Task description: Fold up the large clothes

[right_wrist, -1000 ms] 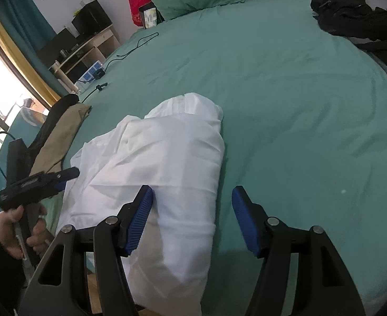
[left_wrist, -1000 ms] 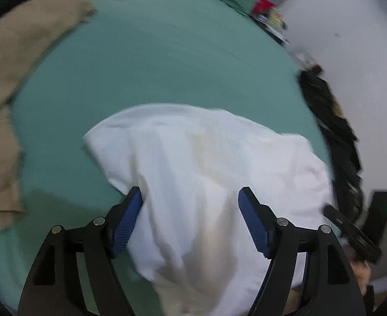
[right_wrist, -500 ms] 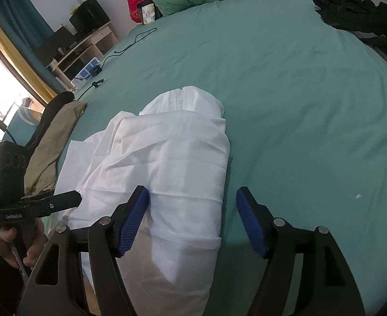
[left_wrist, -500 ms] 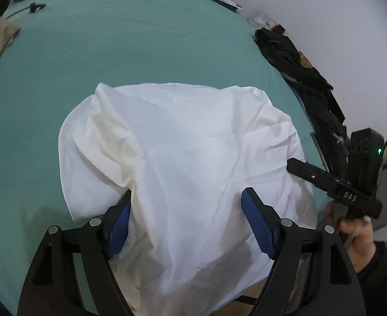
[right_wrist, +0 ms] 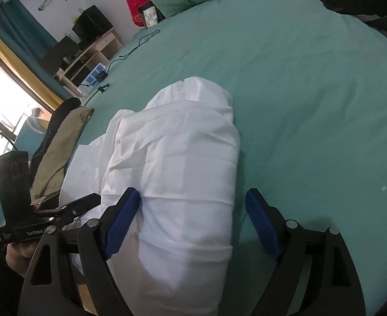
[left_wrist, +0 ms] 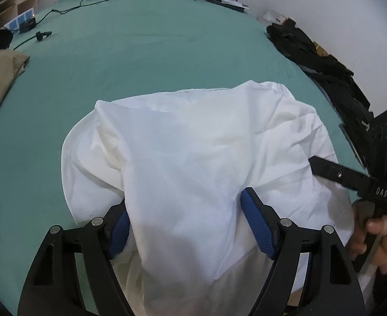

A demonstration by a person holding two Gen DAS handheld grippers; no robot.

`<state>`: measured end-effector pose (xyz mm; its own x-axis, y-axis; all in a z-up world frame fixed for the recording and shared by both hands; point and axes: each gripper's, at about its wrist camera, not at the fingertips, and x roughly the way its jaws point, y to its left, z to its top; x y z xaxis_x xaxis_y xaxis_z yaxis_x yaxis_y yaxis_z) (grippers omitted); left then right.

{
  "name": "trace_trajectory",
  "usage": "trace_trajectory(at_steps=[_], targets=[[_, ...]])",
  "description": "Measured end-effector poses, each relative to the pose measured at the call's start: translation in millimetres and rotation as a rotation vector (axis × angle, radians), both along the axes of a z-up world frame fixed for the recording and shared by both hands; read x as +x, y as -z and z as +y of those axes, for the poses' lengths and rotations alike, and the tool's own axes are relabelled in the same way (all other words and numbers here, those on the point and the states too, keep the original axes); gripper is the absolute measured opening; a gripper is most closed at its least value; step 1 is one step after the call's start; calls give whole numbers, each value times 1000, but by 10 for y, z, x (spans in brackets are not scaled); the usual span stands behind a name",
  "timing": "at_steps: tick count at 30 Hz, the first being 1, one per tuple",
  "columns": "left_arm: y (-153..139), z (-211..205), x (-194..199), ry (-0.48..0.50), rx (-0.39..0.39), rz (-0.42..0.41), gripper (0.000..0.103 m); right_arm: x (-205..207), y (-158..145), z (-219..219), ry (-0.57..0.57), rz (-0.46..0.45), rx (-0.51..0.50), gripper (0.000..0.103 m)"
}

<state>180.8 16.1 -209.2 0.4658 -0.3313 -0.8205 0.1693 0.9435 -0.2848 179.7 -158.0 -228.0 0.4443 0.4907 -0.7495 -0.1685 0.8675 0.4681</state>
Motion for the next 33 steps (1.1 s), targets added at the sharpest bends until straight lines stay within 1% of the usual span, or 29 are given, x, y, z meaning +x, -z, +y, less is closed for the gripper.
trace_trajectory(at_steps=[3,4,6,8,9,10,11,13,14,15,16,21,23,28,30,33], targets=[[8,46,-41,5,27,-16,69,35,22,63,-33,7,7,82],[5,46,-45,5,37,-22,64,44,28,89,-41,7,14,77],[7,11,-28,1,44,-29,56,42,40,132,-49,7,27,71],[22,32,-37,-1,23,-27,38,40,43,168,-46,5,33,67],[30,13,-31,5,8,-22,33,36,40,182,-49,5,34,64],[32,33,-52,11,3,-19,25,32,38,187,-49,6,40,57],[25,23,-66,20,6,-20,21,38,39,181,-47,7,52,53],[-8,-30,-94,28,27,-36,19,8,32,164,-38,6,74,40],[-22,-42,-108,26,23,-40,18,-10,15,155,-30,2,81,36],[-44,-44,-130,28,13,-47,18,-31,-17,141,-18,-7,91,30],[-73,-49,-152,28,6,-55,17,-47,-54,134,-11,-12,103,27],[-223,-58,-239,34,-45,-77,16,-141,-296,195,-31,-62,85,23],[-316,-15,-279,26,-88,-90,15,-199,-472,231,-46,-93,76,22],[-599,-5,-325,13,-126,-160,15,-310,-931,367,-71,-208,17,22],[-715,22,-333,5,-144,-190,15,-327,-1070,424,-78,-244,-4,22],[-879,117,-330,-11,-164,-231,15,-309,-1219,490,-80,-279,-11,22]])
